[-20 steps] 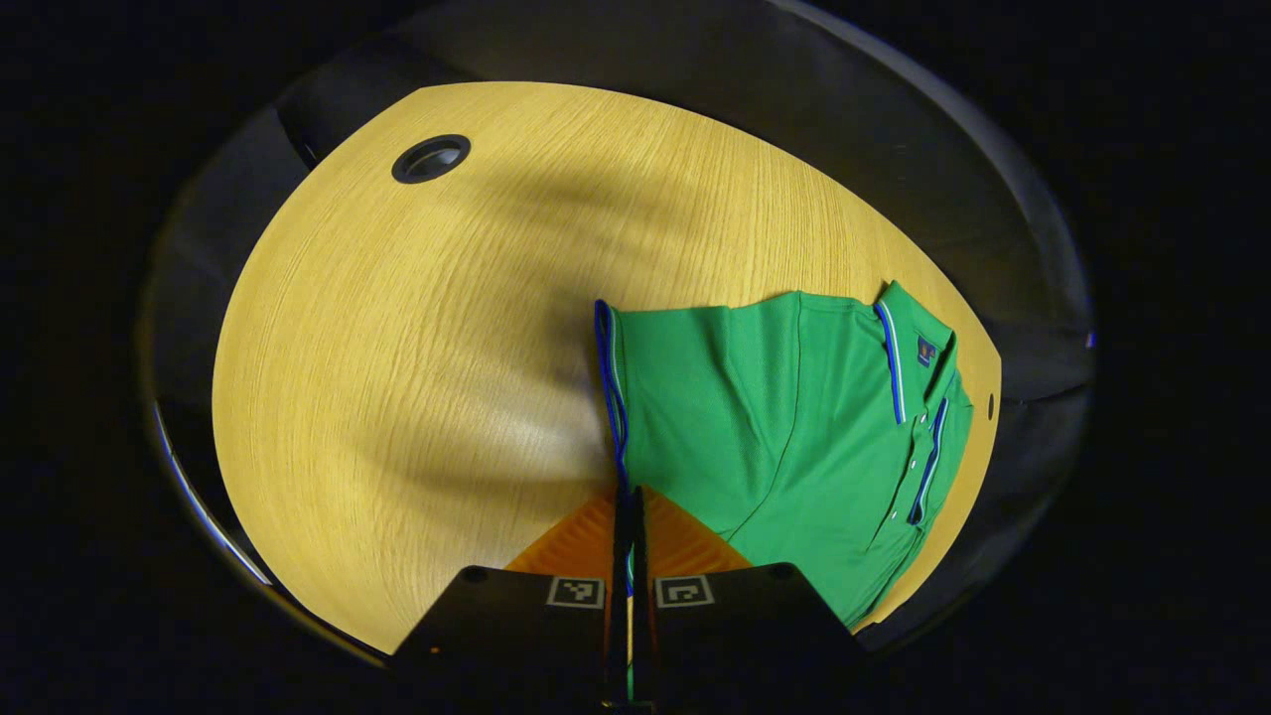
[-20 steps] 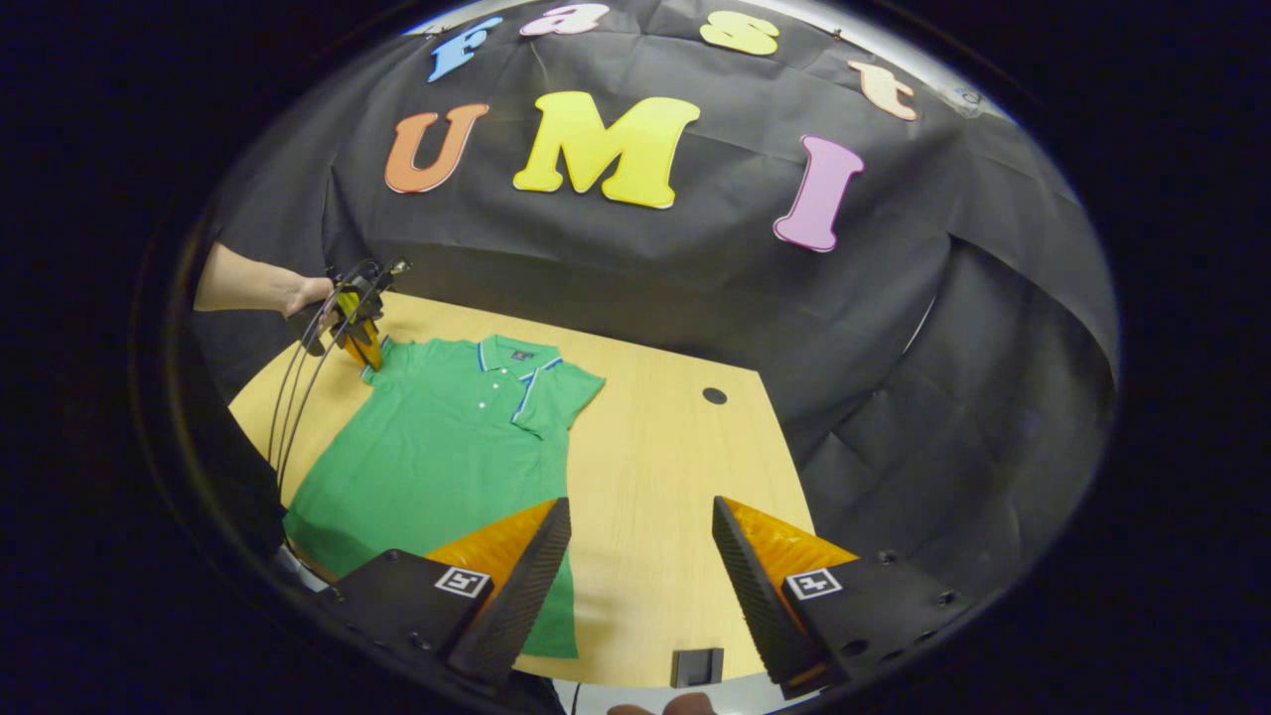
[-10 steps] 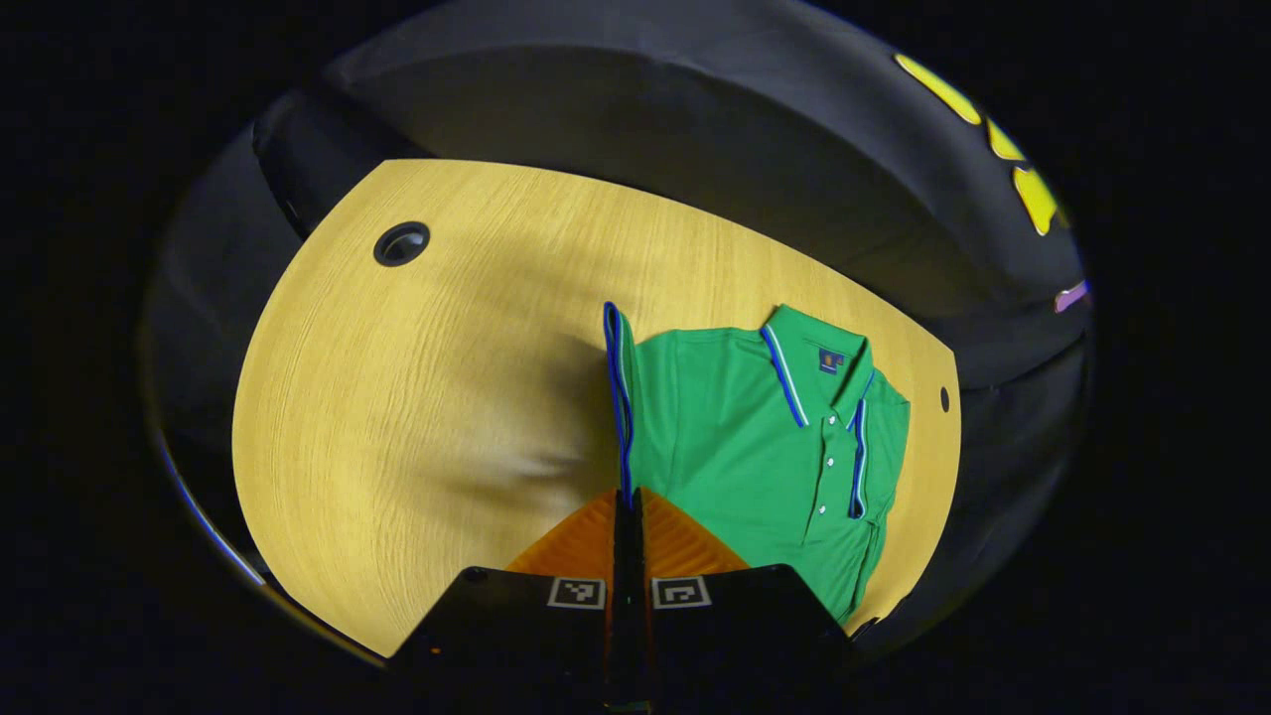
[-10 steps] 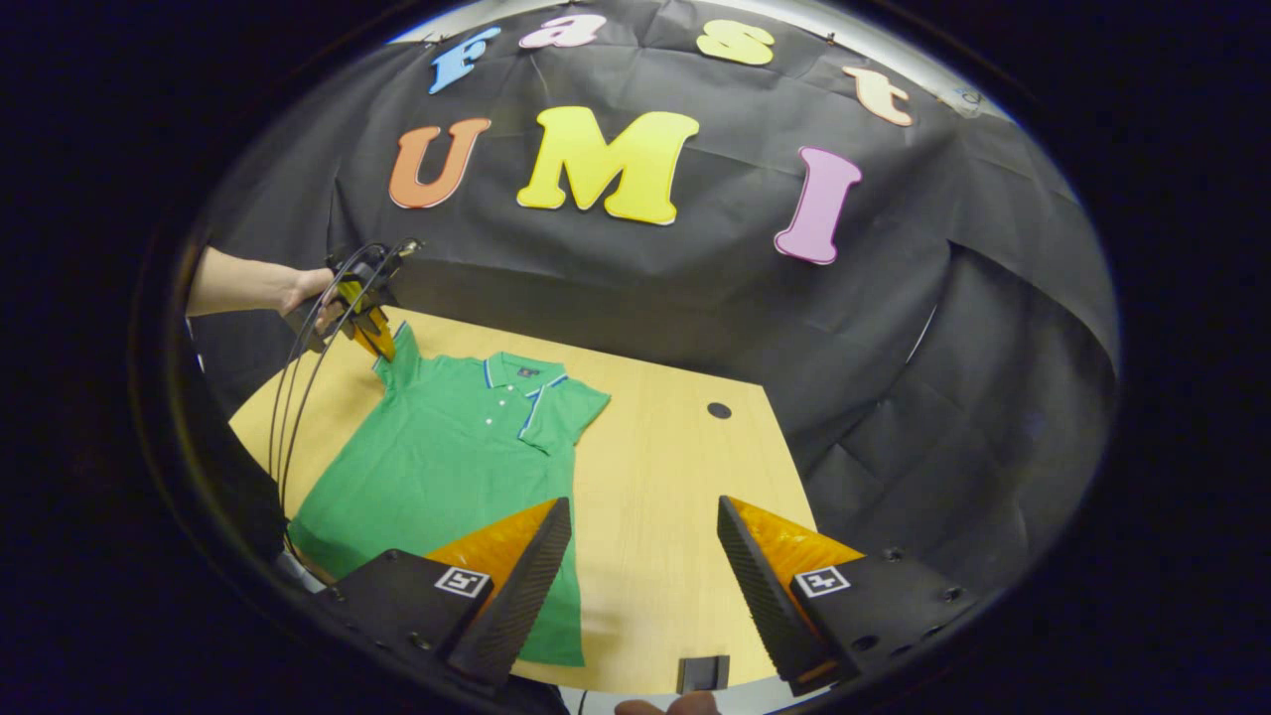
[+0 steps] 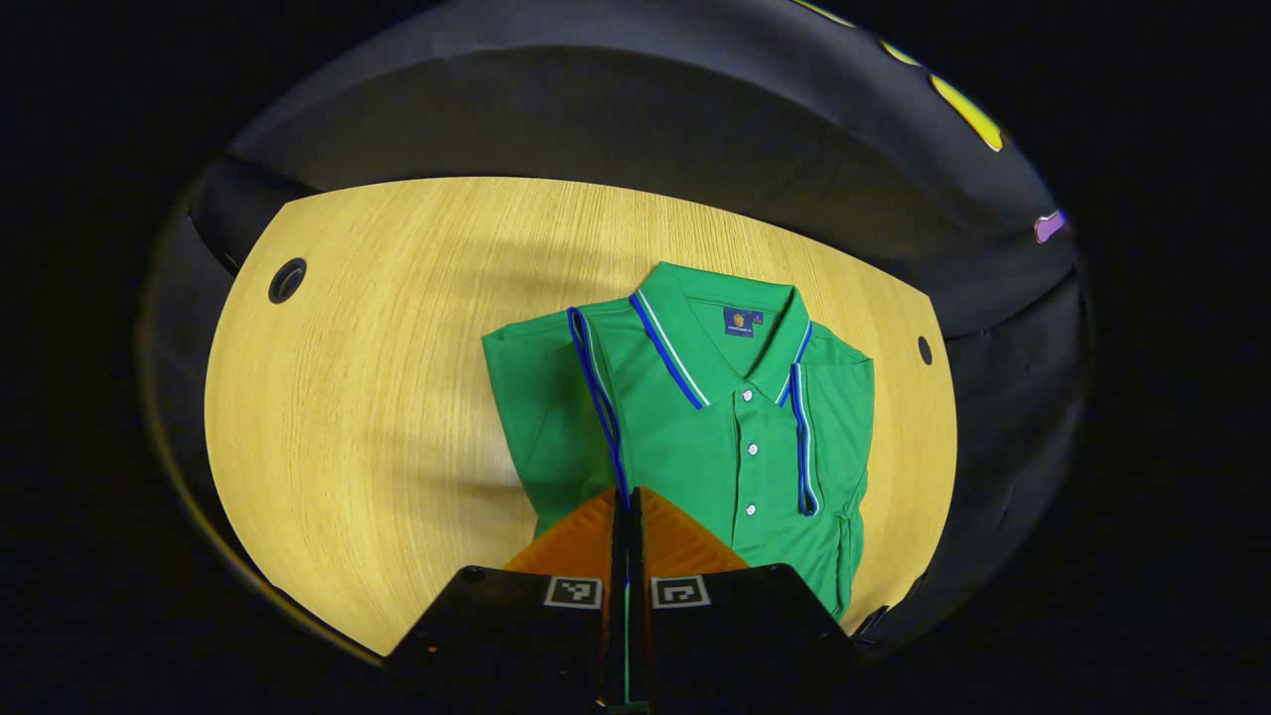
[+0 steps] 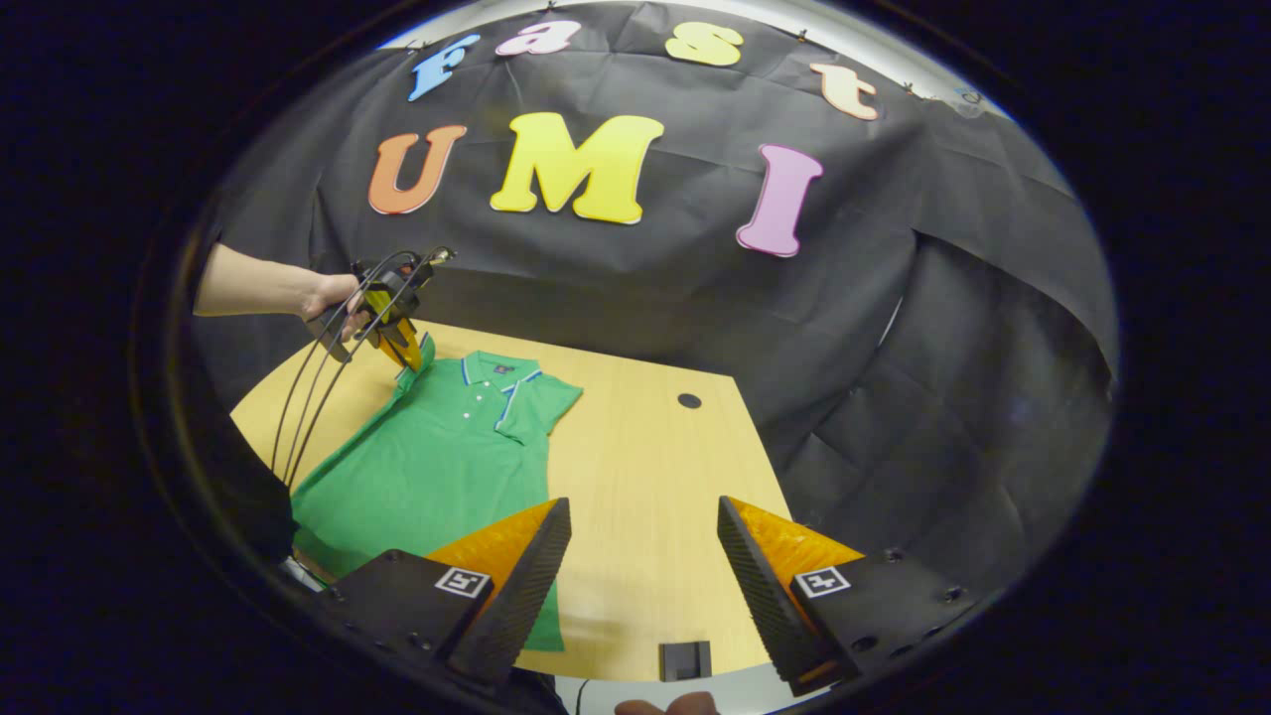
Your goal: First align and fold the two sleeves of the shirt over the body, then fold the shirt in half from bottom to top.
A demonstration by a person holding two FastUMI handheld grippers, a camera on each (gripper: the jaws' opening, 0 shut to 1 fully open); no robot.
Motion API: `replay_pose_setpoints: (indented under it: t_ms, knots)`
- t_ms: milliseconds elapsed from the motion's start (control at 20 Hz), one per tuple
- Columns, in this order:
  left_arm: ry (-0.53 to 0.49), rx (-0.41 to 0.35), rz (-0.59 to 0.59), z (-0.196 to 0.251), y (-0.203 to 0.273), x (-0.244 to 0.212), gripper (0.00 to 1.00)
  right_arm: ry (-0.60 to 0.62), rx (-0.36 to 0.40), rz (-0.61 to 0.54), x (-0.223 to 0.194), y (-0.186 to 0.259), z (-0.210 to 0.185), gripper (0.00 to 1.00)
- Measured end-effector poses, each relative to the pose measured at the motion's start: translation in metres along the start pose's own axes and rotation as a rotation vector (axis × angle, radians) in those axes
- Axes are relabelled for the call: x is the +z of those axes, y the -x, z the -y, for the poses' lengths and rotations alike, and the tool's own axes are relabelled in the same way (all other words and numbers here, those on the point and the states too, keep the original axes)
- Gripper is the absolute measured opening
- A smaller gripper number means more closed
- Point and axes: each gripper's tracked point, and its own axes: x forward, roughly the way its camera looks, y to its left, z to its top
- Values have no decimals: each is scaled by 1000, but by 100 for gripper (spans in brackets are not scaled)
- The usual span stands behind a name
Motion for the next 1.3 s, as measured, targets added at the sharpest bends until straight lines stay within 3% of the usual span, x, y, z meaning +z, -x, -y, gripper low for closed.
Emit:
replay_pose_setpoints:
  t_ms: [150,200,250,350,500,550,600,650,800,850,900,1000,1050,1100,1150,1250,1300]
  knots:
    - [17,-11,-5,15,-15,4,6,-16,-22,-14,-8,2,12,90]
    - [5,-11,4,19,-17,6,0,-15,-27,-16,-9,2,14,90]
    - [-4,-5,13,20,-18,8,8,-12,-31,-18,-11,1,16,95]
    - [3,-9,20,25,-17,7,16,-15,-24,-20,-10,-2,16,95]
    - [42,-10,33,23,-6,5,42,-9,-7,-13,-3,-10,9,95]
    - [46,-3,40,19,0,4,63,-3,1,-7,-1,-11,6,95]
    - [41,2,54,16,7,3,76,6,12,2,4,-12,1,95]
    - [23,10,75,12,17,5,78,17,24,10,6,-14,-5,90]
    - [-55,76,194,-4,49,10,78,47,65,28,13,-17,-22,91]
    - [-51,78,237,-4,65,11,78,52,78,37,16,-18,-26,100]
    - [-46,78,282,-4,83,9,77,54,90,44,19,-19,-31,90]
    - [-54,79,357,-5,115,-5,78,41,128,44,22,-23,-44,95]
    - [-57,81,390,-5,131,-14,78,38,150,34,21,-26,-51,91]
    - [-70,96,414,-8,143,-26,90,36,166,22,20,-29,-56,91]
    - [-93,111,440,-11,155,-39,78,28,188,14,21,-31,-63,91]
    - [-138,166,477,-25,173,-69,84,4,220,1,22,-32,-74,91]
    - [-143,178,483,-30,181,-87,92,-1,231,-3,22,-32,-78,95]
